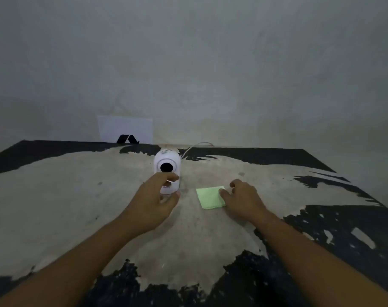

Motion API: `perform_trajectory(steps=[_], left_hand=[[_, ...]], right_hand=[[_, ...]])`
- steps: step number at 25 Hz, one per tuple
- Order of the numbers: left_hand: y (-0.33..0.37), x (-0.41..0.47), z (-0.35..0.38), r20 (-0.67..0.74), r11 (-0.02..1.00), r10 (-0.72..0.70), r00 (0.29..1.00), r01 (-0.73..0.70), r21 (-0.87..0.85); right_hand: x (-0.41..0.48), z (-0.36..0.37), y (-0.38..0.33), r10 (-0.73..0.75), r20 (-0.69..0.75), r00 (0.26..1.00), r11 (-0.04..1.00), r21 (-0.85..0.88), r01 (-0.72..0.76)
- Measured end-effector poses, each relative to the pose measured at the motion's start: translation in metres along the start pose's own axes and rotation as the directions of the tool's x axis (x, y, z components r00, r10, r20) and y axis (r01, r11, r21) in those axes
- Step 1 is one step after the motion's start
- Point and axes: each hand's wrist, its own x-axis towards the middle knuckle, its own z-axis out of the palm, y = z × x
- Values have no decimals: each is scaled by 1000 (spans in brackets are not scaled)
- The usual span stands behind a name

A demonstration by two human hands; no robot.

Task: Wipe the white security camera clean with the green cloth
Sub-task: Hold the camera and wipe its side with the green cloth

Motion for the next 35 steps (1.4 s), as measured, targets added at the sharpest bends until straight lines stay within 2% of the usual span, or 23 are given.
perform_trajectory(steps=[5,7,10,13,16,19,24,26,29,31,35], left_hand=[[-12,9,26,48,1000,-1,999,0,3],[-18,10,29,28,1000,17,999,-17,3],[-20,7,29,-17,999,47,999,-47,13],[-22,5,23,-72,997,76,995,-76,0],[-26,8,14,-172,997,59,983,-66,-32],[-32,15,6,-271,999,16,962,-29,-44],[-52,30,0,-366,985,-166,916,133,-113],[-53,32,4,-330,952,-283,901,222,-210],[-59,34,8,-166,893,-391,905,329,-308],[-66,36,9,-88,886,-382,920,338,-318],[-72,41,10,-47,953,-228,973,213,-215]], right_hand=[[5,8,-3,47,-120,992,989,-131,-62],[6,11,-6,59,-121,991,993,-97,-71],[6,16,-7,81,-113,990,996,43,-77],[2,15,-7,5,-159,987,962,270,39],[-4,7,-14,-12,-166,986,854,512,96],[-5,3,-29,8,-178,984,701,703,122],[3,13,-65,0,-80,997,603,795,63],[10,19,-79,7,-43,999,558,829,31],[15,25,-95,-11,-22,1000,520,854,25],[19,29,-98,-57,-69,996,538,838,89],[21,28,-103,-63,-235,970,612,759,223]])
